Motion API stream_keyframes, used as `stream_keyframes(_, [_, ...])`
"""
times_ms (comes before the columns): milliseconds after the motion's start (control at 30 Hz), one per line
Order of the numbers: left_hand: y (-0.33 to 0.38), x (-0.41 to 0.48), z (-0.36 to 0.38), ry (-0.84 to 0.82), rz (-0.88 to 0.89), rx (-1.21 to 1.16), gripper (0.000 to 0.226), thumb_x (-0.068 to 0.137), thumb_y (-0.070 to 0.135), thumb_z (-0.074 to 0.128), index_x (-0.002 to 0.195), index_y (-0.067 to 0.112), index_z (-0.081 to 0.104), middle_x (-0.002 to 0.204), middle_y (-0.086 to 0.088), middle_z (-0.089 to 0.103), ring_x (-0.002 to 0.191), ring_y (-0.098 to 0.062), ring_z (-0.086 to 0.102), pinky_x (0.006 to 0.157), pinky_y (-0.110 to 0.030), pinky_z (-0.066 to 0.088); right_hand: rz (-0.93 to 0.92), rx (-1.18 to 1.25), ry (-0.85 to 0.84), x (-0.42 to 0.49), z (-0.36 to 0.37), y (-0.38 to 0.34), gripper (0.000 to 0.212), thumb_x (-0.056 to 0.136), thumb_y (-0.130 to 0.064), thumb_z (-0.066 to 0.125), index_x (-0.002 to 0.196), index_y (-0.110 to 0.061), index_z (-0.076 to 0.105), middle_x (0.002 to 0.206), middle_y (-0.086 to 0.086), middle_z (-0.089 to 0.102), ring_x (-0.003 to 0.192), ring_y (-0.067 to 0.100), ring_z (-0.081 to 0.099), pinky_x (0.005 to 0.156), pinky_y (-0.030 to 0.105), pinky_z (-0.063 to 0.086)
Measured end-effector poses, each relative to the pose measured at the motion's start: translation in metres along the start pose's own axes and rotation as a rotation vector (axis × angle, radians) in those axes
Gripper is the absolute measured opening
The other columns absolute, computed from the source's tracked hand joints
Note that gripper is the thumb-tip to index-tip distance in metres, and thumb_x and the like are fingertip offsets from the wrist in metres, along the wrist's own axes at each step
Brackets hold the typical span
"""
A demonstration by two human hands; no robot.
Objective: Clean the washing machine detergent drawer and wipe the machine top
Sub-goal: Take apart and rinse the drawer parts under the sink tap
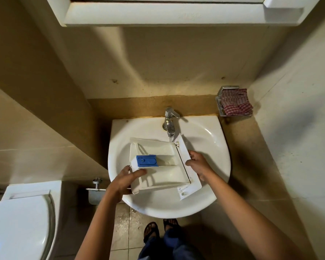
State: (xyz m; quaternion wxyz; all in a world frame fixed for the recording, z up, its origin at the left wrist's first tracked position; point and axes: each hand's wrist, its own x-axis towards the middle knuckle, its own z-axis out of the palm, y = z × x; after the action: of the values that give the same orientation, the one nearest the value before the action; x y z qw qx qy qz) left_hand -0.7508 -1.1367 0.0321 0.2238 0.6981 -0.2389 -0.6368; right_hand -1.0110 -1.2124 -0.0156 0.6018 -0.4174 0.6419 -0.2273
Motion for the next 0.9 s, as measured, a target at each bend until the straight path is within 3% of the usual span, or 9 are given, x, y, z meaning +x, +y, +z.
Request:
stream_keyframes(233, [0.021,-0.028,0.013,0.155,0.109,0.094,0.072,0.052,0.055,0.071,0.110,0.016,0.053,0.104,-0.004,0.064,0.089,-0.021,0.066,0.060,-0.031,0.054,0.132,0.118,-0.113,0.011,-0.006,0.003,0.042,0.083,0.015,0.045,0.111,-0.011,0.061,0.094,0.006,0.068,0.082,0.025,0.064,0.075,0.033,0.050])
stream_keyframes(367, [0.038,-0.048,0.030,0.258,0.135,0.244,0.067,0.067,0.055,0.074,0.108,0.008,0.049,0.101,-0.004,0.059,0.080,-0.015,0.058,0.051,-0.026,0.047,0.214,0.043,-0.211,0.016,-0.008,-0.003,0.033,0.088,0.010,0.046,0.108,-0.012,0.062,0.092,0.007,0.068,0.079,0.023,0.064,0.070,0.029,0.050])
stream_keyframes(433, [0.043,-0.057,0.040,0.318,0.142,0.305,0.067,0.072,0.054,0.074,0.109,0.006,0.046,0.098,-0.004,0.059,0.076,-0.015,0.057,0.046,-0.024,0.044,0.200,-0.029,-0.277,0.021,-0.005,-0.004,0.034,0.087,0.009,0.048,0.109,-0.012,0.064,0.098,0.005,0.070,0.088,0.021,0.066,0.079,0.030,0.051])
stream_keyframes(533, [0.046,-0.069,0.053,0.375,0.179,0.297,0.069,0.072,0.055,0.074,0.108,0.007,0.039,0.085,0.003,0.053,0.075,-0.018,0.060,0.057,-0.031,0.055,0.134,-0.105,-0.317,0.027,0.001,-0.007,0.042,0.084,0.008,0.051,0.121,-0.008,0.062,0.114,0.010,0.069,0.104,0.025,0.064,0.098,0.036,0.045])
stream_keyframes(700, [0.047,-0.075,0.062,0.426,0.246,0.280,0.069,0.072,0.055,0.074,0.107,0.008,0.038,0.083,0.008,0.048,0.083,-0.024,0.060,0.072,-0.041,0.057,0.070,-0.116,-0.307,0.036,0.006,-0.021,0.041,0.083,0.008,0.050,0.119,-0.008,0.062,0.112,0.010,0.069,0.107,0.027,0.063,0.100,0.038,0.044])
stream_keyframes(800, [0.051,-0.076,0.062,0.460,0.293,0.272,0.065,0.074,0.053,0.073,0.106,0.011,0.037,0.080,0.010,0.045,0.083,-0.026,0.058,0.069,-0.037,0.054,0.055,-0.153,-0.335,0.043,0.011,-0.030,0.044,0.081,0.009,0.046,0.119,-0.009,0.062,0.112,0.009,0.068,0.108,0.028,0.062,0.099,0.038,0.044])
stream_keyframes(900, [0.057,-0.079,0.062,0.503,0.343,0.281,0.059,0.076,0.049,0.073,0.104,0.012,0.036,0.077,0.010,0.044,0.075,-0.021,0.052,0.062,-0.029,0.041,0.049,-0.143,-0.327,0.043,0.020,-0.041,0.043,0.085,0.008,0.043,0.119,-0.011,0.060,0.109,0.006,0.067,0.102,0.023,0.061,0.094,0.032,0.045])
